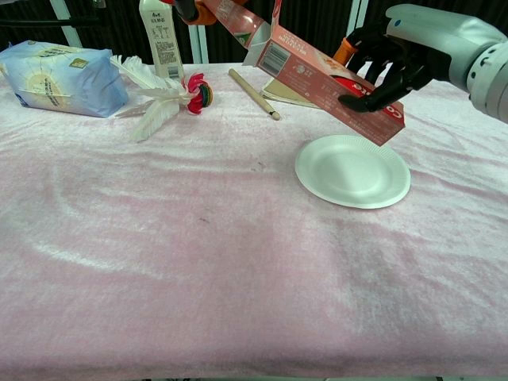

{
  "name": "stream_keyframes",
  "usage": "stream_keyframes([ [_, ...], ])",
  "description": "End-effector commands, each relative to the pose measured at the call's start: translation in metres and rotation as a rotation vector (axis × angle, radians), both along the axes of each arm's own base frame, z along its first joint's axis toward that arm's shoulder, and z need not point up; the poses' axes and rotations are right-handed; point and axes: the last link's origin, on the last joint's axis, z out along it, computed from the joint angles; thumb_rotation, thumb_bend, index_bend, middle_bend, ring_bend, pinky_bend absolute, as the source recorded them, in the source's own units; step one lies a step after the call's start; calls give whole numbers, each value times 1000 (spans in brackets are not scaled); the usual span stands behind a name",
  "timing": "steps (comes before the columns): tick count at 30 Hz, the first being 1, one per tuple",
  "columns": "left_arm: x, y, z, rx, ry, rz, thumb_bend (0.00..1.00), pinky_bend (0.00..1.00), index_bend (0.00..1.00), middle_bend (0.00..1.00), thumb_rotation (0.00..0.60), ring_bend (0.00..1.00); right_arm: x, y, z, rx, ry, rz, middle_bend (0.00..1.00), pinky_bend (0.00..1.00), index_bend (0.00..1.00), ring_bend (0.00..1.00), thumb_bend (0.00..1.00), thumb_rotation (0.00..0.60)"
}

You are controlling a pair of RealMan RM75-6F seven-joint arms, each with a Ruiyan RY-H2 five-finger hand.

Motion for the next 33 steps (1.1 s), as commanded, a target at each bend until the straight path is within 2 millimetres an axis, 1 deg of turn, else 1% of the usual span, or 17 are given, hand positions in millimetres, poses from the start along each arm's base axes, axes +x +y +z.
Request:
stream_keyframes([
  [1,0,0,0,0,0,1,344,518,566,600,600,465,0,0,0,0,0,0,443,481,410,427,392,600],
  [17,-1,0,-1,-4,-5,8,344,519,566,600,600,465,0,0,0,-3,-5,-6,443,481,410,427,392,600],
  [33,4,-2,-1,-8,-9,-6,343,519,566,596,600,465,4,-2,4,-14,-28,-9,443,481,411,427,393,600],
])
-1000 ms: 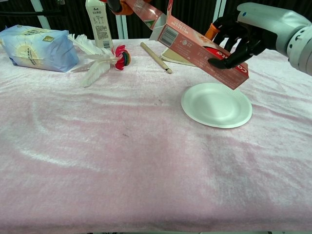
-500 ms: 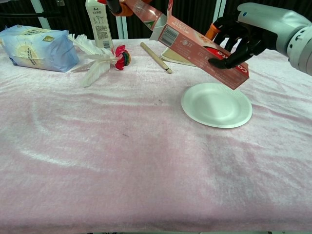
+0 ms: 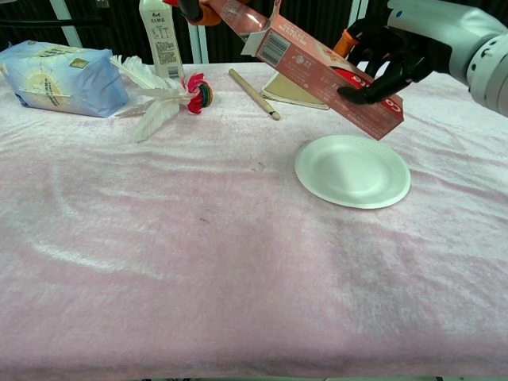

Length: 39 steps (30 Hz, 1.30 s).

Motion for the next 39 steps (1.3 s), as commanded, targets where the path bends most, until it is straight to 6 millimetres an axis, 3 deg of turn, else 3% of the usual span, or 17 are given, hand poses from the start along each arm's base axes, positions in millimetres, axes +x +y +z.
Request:
stream_keyframes([
  [1,2,-1,0,3,0,-10,343,519,567,595,600,465,0,0,1,0,-8,-3,443,481,410,427,393,600],
  [11,18,-4,1,19,13,-71,342,512,564,585,600,457,3,-1,4,-8,-46,-11,443,481,410,427,392,600],
  [18,34,-6,4,33,25,-125,335,461,527,521,600,393,7,-1,8,-16,-123,-26,443,481,410,427,392,600],
  [24,52,-7,9,68,15,-172,290,371,427,415,600,289,15,-1,17,-48,-266,-45,443,481,411,427,392,600],
  [31,75,-14,13,81,-29,-211,110,231,246,226,600,142,12,-4,27,-118,-426,-93,443,481,410,427,392,600],
  [39,89,-25,18,77,-61,-250,90,209,212,195,600,127,0,-9,32,-152,-484,-143,443,481,411,427,393,600],
])
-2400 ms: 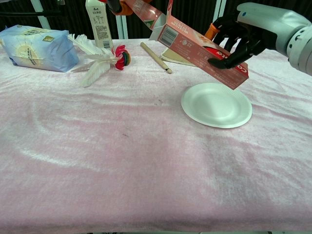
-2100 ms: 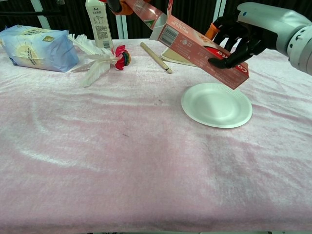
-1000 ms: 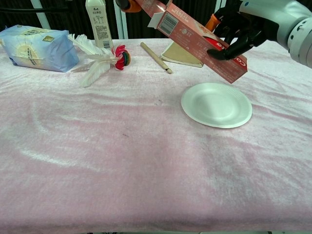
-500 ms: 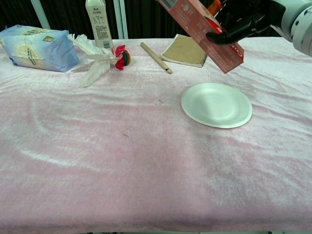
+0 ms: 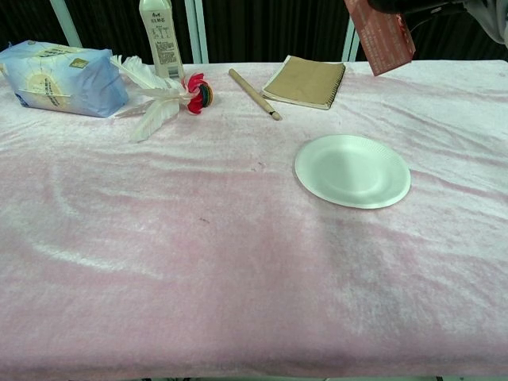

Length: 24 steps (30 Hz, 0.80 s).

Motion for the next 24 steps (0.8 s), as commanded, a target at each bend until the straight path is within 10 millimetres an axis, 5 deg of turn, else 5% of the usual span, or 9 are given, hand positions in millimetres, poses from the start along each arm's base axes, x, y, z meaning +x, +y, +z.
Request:
stream_keyframes([
  [1,2,-2,3,2,-6,-7,90,209,212,195,600,127,-3,-1,2,-6,-9,-10,443,480,410,427,393,600],
  [11,-13,-11,16,-53,-71,31,86,209,210,195,600,127,-15,-3,5,-20,25,-23,443,480,411,427,393,600],
  [24,-125,-31,50,-190,-302,351,39,162,141,116,600,79,-51,0,-12,56,156,-101,443,479,410,427,392,600],
])
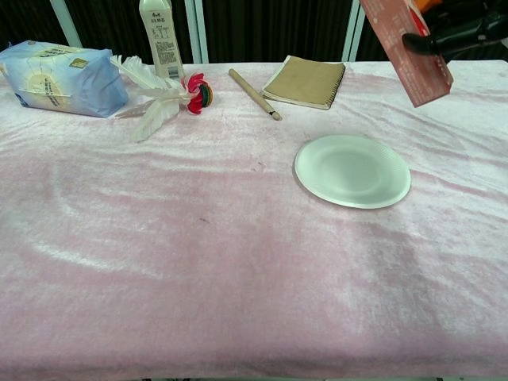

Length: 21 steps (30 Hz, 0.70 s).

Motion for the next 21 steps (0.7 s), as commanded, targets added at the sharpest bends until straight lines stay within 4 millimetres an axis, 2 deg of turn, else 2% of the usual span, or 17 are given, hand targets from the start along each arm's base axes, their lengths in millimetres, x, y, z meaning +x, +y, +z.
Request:
stream_keyframes([
  [1,-45,-13,10,-56,-107,119,38,156,133,108,600,72,-7,2,-13,34,28,-25,443,479,410,427,392,600],
  [5,-90,-26,12,-102,-183,233,37,140,114,89,600,53,-19,3,-31,74,112,-42,443,478,410,427,393,600],
  [9,-128,-37,17,-109,-189,308,37,127,108,77,600,43,-29,7,-48,108,163,-62,442,477,410,427,392,600],
  [17,-181,-46,41,-59,-222,363,35,103,102,63,600,25,-41,10,-80,152,261,-73,428,473,411,411,392,600],
  [21,-200,-47,47,-46,-242,397,34,99,101,60,600,25,-46,11,-93,167,322,-64,395,391,408,379,390,600],
])
